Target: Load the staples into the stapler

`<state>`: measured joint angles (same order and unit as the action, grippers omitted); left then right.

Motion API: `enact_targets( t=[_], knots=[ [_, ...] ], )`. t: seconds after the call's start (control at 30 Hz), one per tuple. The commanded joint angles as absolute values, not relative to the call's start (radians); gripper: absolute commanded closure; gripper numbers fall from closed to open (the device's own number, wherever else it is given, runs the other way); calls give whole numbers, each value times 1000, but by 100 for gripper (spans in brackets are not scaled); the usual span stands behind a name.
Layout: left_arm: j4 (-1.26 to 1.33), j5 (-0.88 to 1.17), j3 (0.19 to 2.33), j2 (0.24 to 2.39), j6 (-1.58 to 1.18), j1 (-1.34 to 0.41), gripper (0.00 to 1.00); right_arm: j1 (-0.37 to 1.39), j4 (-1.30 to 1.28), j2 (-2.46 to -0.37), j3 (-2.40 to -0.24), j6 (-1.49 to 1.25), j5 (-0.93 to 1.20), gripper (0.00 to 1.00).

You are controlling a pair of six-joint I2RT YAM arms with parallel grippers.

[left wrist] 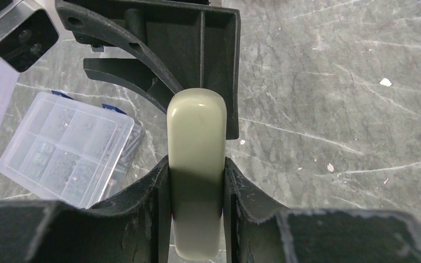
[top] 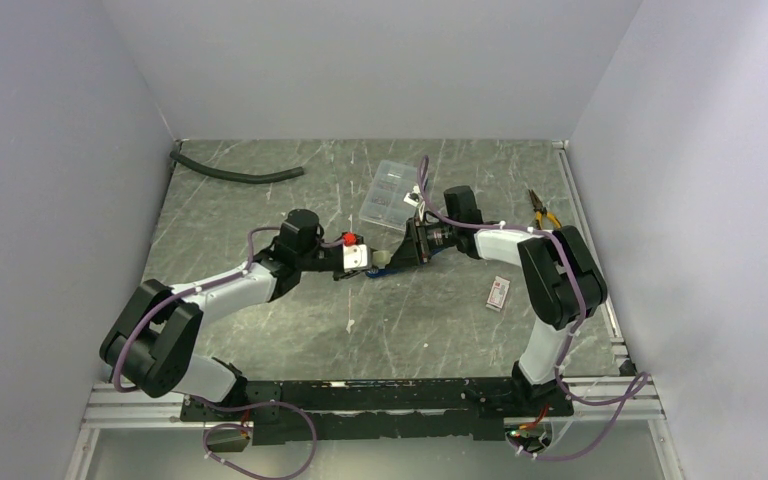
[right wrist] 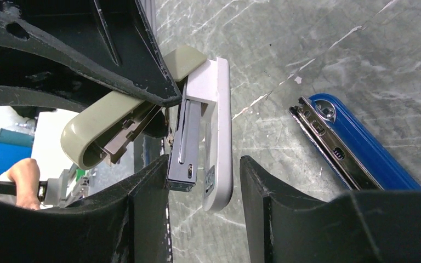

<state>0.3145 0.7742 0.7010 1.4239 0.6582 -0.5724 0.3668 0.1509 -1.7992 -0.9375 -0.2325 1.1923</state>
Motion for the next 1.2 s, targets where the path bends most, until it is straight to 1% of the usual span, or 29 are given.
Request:
enact_targets(
  t=[0.0, 0.13, 0.23, 0.43, 0.6, 0.7, 0.77, 0.83, 0.9, 0.97, 1.0, 1.17],
  knots=[
    [325, 767, 717, 1401, 718, -587, 97, 370, 181, -1797, -981, -226, 1235, 48],
    [309, 764, 715, 1402, 743, -594, 97, 370, 180, -1788, -983, -227, 1240, 43],
    [305, 762, 713, 1401, 750, -599, 97, 370, 179, -1784, -982, -225, 1241, 42],
    [293, 751, 716, 1397, 764, -606, 97, 370, 174, -1787, -983, -218, 1249, 53],
    [297, 745, 711, 1396, 769, -606, 97, 370, 168, -1791, -983, -211, 1266, 56],
    [301, 741, 702, 1394, 771, -606, 97, 370, 176, -1793, -982, -213, 1282, 66],
    [308, 735, 695, 1392, 769, -606, 97, 370, 173, -1791, -983, -211, 1285, 75],
    [319, 733, 688, 1390, 763, -606, 97, 369, 168, -1785, -980, -207, 1281, 87],
    [324, 743, 689, 1393, 759, -605, 91, 369, 183, -1774, -968, -217, 1274, 100],
    [313, 756, 705, 1403, 752, -606, 84, 369, 209, -1764, -954, -233, 1263, 100],
    [305, 760, 720, 1410, 750, -607, 79, 370, 213, -1759, -950, -237, 1260, 100],
    [219, 762, 811, 1451, 748, -626, 65, 369, 200, -1746, -947, -225, 1250, 100]
  ],
)
